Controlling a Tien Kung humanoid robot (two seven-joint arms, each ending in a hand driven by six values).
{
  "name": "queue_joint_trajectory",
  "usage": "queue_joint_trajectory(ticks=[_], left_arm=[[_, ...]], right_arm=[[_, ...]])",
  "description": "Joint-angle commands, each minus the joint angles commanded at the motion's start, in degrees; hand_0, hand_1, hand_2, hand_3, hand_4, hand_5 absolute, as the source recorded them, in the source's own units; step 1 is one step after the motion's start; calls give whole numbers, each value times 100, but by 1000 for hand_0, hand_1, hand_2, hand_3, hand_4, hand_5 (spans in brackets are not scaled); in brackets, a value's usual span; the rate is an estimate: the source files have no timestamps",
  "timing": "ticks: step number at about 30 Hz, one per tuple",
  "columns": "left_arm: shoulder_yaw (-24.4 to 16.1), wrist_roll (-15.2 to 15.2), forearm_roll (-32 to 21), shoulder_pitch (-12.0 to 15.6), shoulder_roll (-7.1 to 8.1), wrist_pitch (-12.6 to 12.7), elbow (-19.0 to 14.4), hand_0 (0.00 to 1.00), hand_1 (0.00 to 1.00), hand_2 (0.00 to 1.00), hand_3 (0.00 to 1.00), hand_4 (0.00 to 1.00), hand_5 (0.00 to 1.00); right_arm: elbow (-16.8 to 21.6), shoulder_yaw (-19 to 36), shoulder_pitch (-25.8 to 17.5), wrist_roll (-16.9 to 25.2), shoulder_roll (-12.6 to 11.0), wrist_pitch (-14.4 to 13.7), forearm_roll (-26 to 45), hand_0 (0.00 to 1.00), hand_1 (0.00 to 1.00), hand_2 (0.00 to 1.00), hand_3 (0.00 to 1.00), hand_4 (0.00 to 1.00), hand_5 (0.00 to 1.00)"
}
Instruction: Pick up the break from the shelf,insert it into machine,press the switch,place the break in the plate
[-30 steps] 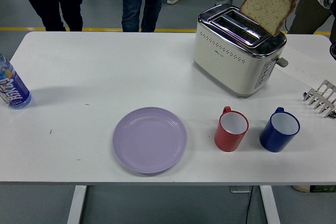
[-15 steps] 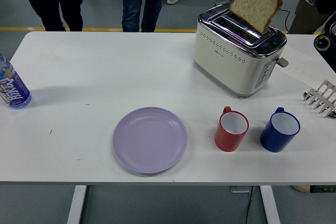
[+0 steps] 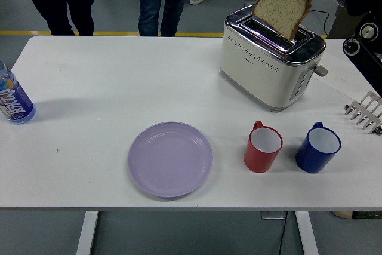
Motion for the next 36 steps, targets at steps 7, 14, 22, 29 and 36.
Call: queue_joint_trajectory(ticks=[7, 14, 22, 29, 36], left_arm=[[10, 3, 4, -1, -7, -3, 0, 630, 489, 454, 540, 336, 802], [4, 8, 23, -6, -7, 0, 0, 630, 489, 454, 539, 336, 802], [4, 14, 39, -27, -7, 4, 0, 630, 489, 453, 540, 335, 800], [8, 12, 36, -35, -8, 10, 0, 629, 489, 453, 539, 334, 799], [25, 12, 23, -41, -4, 14, 0, 629, 489, 453, 539, 335, 800]], right_arm=[[-246, -74, 84, 49, 154, -35, -28, 74, 187, 418, 470, 531, 94], [-461, -145, 167, 103, 280, -70, -87, 73, 184, 418, 469, 531, 94], [-686, -225, 235, 179, 398, -133, -144, 72, 184, 417, 468, 531, 94], [-887, -293, 299, 204, 494, -151, -184, 72, 184, 417, 468, 532, 93], [-1051, -324, 326, 208, 570, -161, -237, 72, 184, 417, 468, 531, 92]])
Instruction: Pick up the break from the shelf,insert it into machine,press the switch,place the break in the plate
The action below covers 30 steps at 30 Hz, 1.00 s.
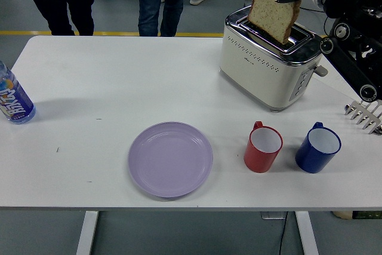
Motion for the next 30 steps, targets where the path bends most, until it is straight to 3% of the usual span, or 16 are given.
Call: queue_joint_trajectory(ticks=[30], left_arm=[[22, -7, -18, 14, -4, 7, 0, 630, 490, 454, 539, 335, 798]], right_arm=[[-460, -118, 0, 23, 100, 15, -118, 71, 183, 417, 468, 531, 92]])
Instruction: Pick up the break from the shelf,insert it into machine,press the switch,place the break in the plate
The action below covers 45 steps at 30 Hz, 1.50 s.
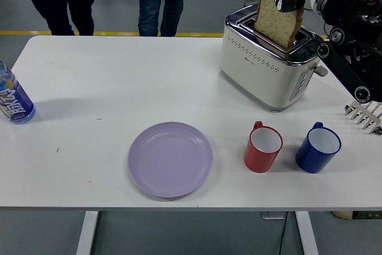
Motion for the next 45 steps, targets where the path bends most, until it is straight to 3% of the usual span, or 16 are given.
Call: queue_joint_trajectory(ticks=[15, 16, 21, 22, 27, 28, 33, 34, 45], left_arm=[[5, -8, -16, -35, 3, 2, 0, 629, 490, 453, 539, 335, 798], [5, -8, -15, -36, 3, 2, 0, 630, 490, 453, 540, 335, 798], [2, -6, -11, -37, 4, 2, 0, 630, 490, 453, 540, 335, 798], [-1, -4, -7, -36, 4, 2, 0, 630, 491, 453, 539, 336, 798], [0, 0, -9, -35, 5, 4, 0, 630, 491, 453, 539, 336, 798], [0, 0, -9, -35, 5, 4, 0, 630, 490, 454, 539, 336, 798], [7, -5, -25, -42, 6, 9, 0, 630, 490, 454, 539, 336, 798], [6, -5, -24, -43, 6, 9, 0, 630, 491, 454, 539, 336, 798], [-2, -4, -20, -35, 0, 9, 0, 630, 491, 454, 539, 335, 799]], right_arm=[[-45, -12, 34, -16, -3, 267, -26, 100, 209, 438, 492, 538, 98], [-48, -13, 34, -9, -3, 286, -39, 194, 286, 481, 542, 561, 110], [-52, 3, 36, -1, 0, 377, -107, 194, 286, 481, 542, 561, 110], [-53, 9, 35, 13, 0, 367, -132, 389, 431, 585, 664, 602, 139], [-72, 4, 48, 40, 3, 349, -179, 389, 431, 585, 664, 602, 139], [-74, 4, 48, 43, 3, 345, -181, 565, 586, 695, 790, 677, 188], [-88, 2, 46, 86, -6, 299, -176, 565, 586, 695, 790, 677, 188], [-88, 2, 45, 90, -8, 295, -173, 670, 669, 757, 845, 681, 197], [-18, 41, 20, 99, -38, 269, -176, 700, 695, 783, 854, 655, 172]])
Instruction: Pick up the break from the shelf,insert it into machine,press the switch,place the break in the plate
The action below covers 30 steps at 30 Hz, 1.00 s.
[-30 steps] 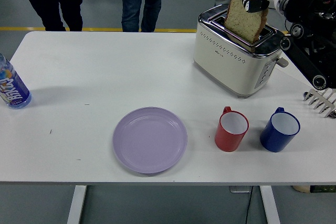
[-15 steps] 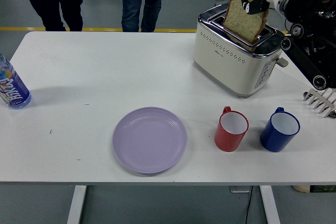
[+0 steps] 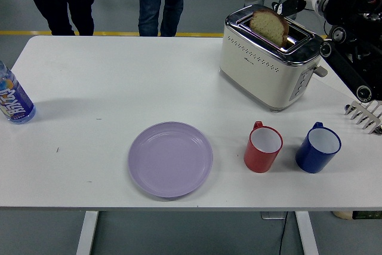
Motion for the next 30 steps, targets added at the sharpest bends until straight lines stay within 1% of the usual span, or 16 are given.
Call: queue_joint_trajectory(ticks=[5, 6, 7, 12, 13, 16, 18, 19, 22, 24, 25, 30], left_arm=[[0, -1, -9, 13, -3, 1, 0, 630, 491, 454, 539, 335, 799], [1, -1, -11, 17, -3, 0, 0, 630, 491, 454, 539, 335, 799], [-4, 0, -9, 19, -3, -1, 0, 630, 491, 454, 538, 335, 799], [7, -4, -29, 33, -3, -1, 0, 630, 491, 454, 538, 335, 799], [7, -3, -26, 38, -3, -2, 0, 630, 490, 454, 539, 335, 799], [3, -1, -28, 51, -5, -1, 0, 630, 490, 454, 539, 335, 799], [5, -3, -44, 67, -6, 2, 0, 630, 490, 454, 539, 335, 799], [4, -3, -46, 73, -7, 2, 0, 630, 491, 454, 539, 335, 800], [7, -3, -38, 88, -10, -2, 0, 630, 491, 454, 539, 335, 800], [-9, 1, -24, 102, -14, -4, 0, 630, 491, 454, 539, 335, 800], [-7, 0, -24, 110, -15, -5, 0, 630, 490, 456, 539, 334, 799], [-20, -1, -4, 147, -26, -10, 0, 630, 490, 456, 539, 334, 799]], right_arm=[[146, 102, -77, -14, -101, -41, 26, 702, 697, 786, 861, 655, 182], [217, 131, -107, -16, -151, -68, 44, 702, 697, 786, 861, 655, 182], [273, 151, -129, -20, -189, -87, 55, 698, 695, 785, 858, 683, 212], [579, 286, -273, -49, -405, -178, 143, 698, 695, 785, 858, 683, 212], [672, 332, -330, -63, -467, -225, 187, 694, 686, 773, 847, 697, 242], [877, 429, -465, -106, -597, -318, 303, 694, 686, 773, 847, 697, 242], [1094, 515, -612, -183, -714, -419, 452, 694, 686, 773, 847, 697, 242], [1163, 545, -665, -214, -755, -455, 508, 665, 650, 734, 824, 668, 269], [1402, 635, -838, -312, -877, -585, 706, 665, 650, 734, 824, 668, 269], [1550, 701, -966, -385, -960, -734, 831, 665, 650, 734, 824, 668, 269], [1625, 737, -1038, -417, -1005, -811, 901, 589, 595, 682, 782, 573, 276], [1977, 874, -1378, -555, -1232, -1222, 1305, 589, 595, 682, 782, 573, 276]])
